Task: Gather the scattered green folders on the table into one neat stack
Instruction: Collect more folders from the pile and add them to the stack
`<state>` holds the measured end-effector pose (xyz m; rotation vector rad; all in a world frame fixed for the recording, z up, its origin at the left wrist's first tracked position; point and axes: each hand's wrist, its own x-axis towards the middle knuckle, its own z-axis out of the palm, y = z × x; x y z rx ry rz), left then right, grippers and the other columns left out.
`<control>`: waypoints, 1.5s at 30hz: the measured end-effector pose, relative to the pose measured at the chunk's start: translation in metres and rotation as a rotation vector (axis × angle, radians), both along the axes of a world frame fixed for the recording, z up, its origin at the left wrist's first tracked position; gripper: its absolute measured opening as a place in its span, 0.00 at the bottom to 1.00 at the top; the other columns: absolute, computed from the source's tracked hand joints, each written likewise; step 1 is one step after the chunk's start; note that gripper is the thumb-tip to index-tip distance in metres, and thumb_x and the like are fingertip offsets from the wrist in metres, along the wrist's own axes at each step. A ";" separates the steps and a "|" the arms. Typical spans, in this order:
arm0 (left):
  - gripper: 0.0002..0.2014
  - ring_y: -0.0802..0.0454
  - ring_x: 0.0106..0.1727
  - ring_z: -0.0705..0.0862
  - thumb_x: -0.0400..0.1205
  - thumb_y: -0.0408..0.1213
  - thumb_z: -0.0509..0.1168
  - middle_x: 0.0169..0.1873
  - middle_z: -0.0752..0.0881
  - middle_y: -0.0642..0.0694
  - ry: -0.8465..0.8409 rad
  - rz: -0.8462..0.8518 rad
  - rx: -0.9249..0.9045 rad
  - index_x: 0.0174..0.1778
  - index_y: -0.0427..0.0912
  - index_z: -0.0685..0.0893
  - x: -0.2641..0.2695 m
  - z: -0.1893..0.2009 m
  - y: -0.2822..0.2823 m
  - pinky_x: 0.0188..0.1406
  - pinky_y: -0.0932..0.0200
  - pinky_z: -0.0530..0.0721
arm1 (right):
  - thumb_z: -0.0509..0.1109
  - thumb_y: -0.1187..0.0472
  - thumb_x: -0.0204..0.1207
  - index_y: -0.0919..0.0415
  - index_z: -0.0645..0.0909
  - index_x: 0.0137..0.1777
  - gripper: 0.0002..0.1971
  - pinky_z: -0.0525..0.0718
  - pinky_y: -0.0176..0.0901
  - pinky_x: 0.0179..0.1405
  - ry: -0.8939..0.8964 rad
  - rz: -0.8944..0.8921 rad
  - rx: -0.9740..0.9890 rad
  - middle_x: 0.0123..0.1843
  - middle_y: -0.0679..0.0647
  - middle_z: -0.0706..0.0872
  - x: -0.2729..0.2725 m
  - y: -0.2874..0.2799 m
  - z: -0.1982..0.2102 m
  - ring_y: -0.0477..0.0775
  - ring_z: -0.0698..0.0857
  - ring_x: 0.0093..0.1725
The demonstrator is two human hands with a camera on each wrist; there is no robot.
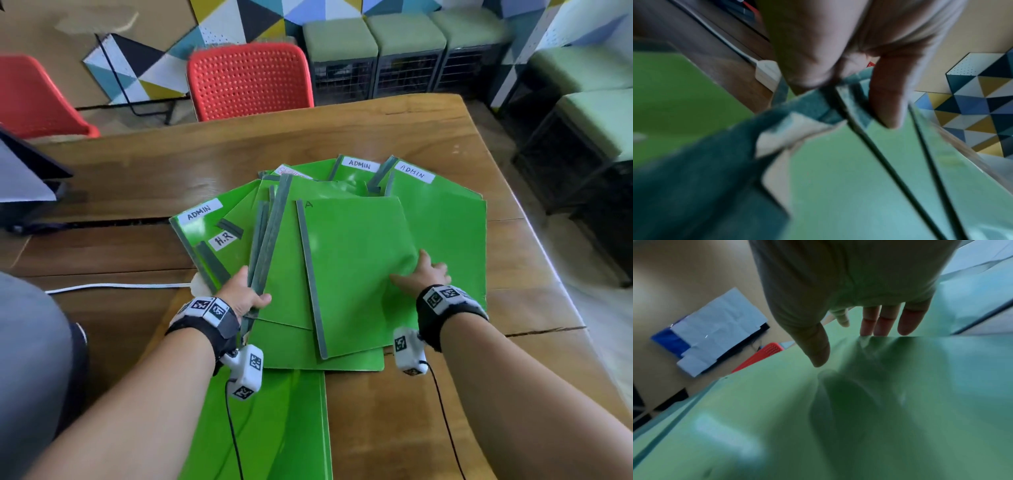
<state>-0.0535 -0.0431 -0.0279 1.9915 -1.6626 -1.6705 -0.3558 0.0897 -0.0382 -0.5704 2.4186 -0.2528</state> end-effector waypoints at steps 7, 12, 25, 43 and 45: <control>0.41 0.41 0.84 0.57 0.83 0.40 0.66 0.85 0.54 0.41 -0.098 -0.080 -0.056 0.85 0.39 0.48 0.000 0.009 0.009 0.80 0.41 0.60 | 0.72 0.57 0.68 0.56 0.67 0.74 0.32 0.86 0.59 0.56 -0.127 0.015 -0.018 0.59 0.60 0.83 0.031 -0.003 -0.024 0.63 0.84 0.57; 0.28 0.38 0.76 0.72 0.83 0.32 0.64 0.77 0.71 0.36 -0.195 0.014 -0.251 0.79 0.35 0.63 0.020 0.020 -0.004 0.73 0.44 0.71 | 0.65 0.62 0.80 0.66 0.69 0.75 0.24 0.83 0.50 0.54 -0.155 -0.055 -0.166 0.66 0.63 0.80 0.020 -0.004 -0.003 0.59 0.82 0.55; 0.19 0.39 0.64 0.80 0.77 0.23 0.68 0.62 0.83 0.36 0.135 0.349 -0.268 0.63 0.38 0.74 0.082 0.024 -0.024 0.71 0.38 0.75 | 0.67 0.56 0.82 0.59 0.69 0.71 0.20 0.86 0.69 0.54 -0.451 -0.173 -0.567 0.55 0.64 0.82 0.047 -0.035 0.016 0.67 0.87 0.53; 0.17 0.45 0.65 0.80 0.85 0.47 0.53 0.64 0.82 0.47 0.106 0.071 -0.194 0.66 0.46 0.78 -0.029 0.006 -0.020 0.71 0.42 0.76 | 0.67 0.58 0.82 0.60 0.73 0.72 0.19 0.83 0.68 0.60 -0.563 -0.453 -0.569 0.48 0.56 0.80 -0.004 0.007 0.009 0.57 0.81 0.40; 0.16 0.43 0.62 0.81 0.86 0.43 0.53 0.60 0.83 0.47 0.117 -0.024 -0.180 0.66 0.45 0.78 -0.055 0.007 -0.015 0.65 0.46 0.81 | 0.67 0.59 0.82 0.55 0.69 0.77 0.24 0.85 0.65 0.57 -0.530 -0.464 -0.564 0.49 0.55 0.81 -0.004 0.009 0.007 0.55 0.82 0.39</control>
